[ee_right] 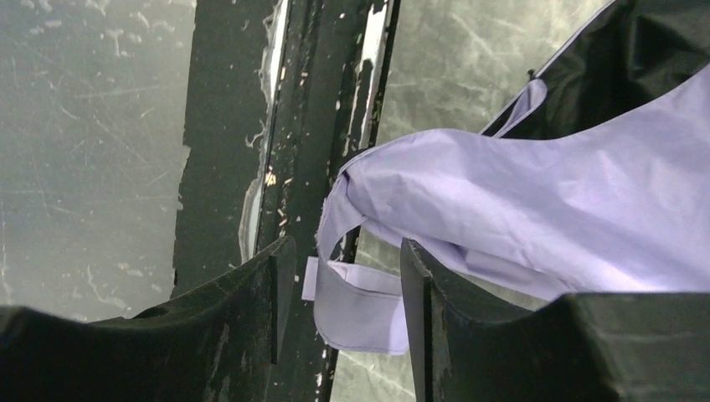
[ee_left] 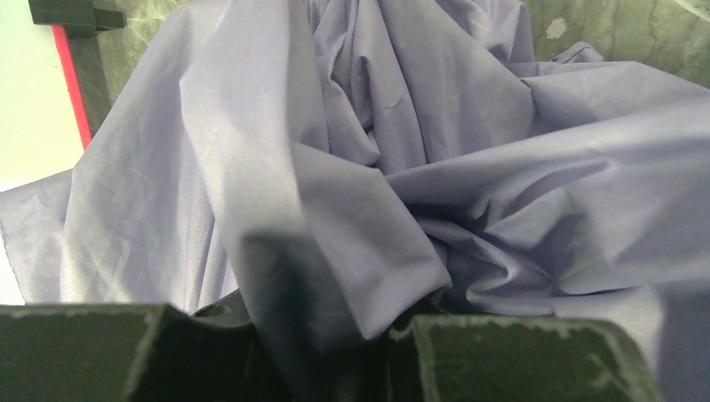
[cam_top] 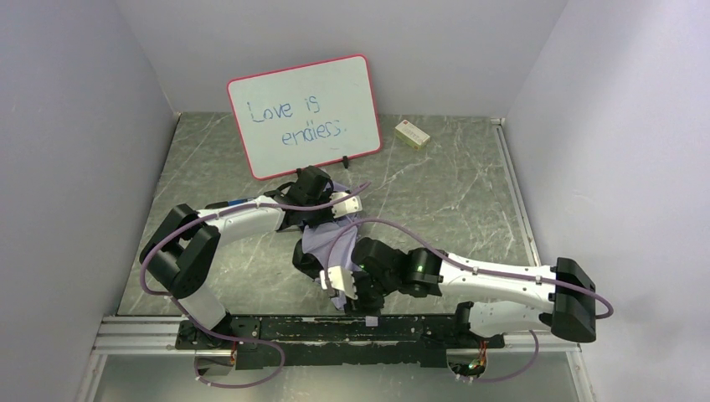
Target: Put away the umbrella
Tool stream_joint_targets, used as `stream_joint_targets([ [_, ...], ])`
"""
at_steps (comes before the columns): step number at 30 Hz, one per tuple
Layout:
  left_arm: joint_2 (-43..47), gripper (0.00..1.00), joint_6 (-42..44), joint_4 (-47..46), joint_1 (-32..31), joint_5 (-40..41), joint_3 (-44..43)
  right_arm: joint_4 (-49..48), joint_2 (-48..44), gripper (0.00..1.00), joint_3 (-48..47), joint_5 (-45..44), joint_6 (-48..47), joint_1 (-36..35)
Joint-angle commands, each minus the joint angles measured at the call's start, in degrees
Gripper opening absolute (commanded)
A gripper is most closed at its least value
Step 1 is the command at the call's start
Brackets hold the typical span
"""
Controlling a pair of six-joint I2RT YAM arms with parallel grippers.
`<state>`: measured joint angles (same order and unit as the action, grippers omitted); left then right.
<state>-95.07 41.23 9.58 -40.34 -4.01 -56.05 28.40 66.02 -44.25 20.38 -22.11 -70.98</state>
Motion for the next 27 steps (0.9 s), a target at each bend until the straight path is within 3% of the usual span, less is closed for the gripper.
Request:
stream_joint_targets([
  [1,0.45,0.06,1.04,-1.78,-0.42,0.53,0.33,4.64,1.17,0.51,-1.82,0.09,-1.81,-0.48],
  [14,0.48,0.06,1.23,-1.68,-0.44,0.76,0.52,10.50,5.08,0.27,-4.44,3.17,-4.33,-1.18],
  [21,0.17,0.06,1.21,-1.46,-0.42,0.71,0.33,9.70,3.02,0.12,-6.18,8.74,-1.05,-3.69],
  [27,0.18,0.07,1.22,-1.53,-0.44,0.77,0.35,12.55,0.91,0.03,-10.07,6.92,1.67,-6.85],
])
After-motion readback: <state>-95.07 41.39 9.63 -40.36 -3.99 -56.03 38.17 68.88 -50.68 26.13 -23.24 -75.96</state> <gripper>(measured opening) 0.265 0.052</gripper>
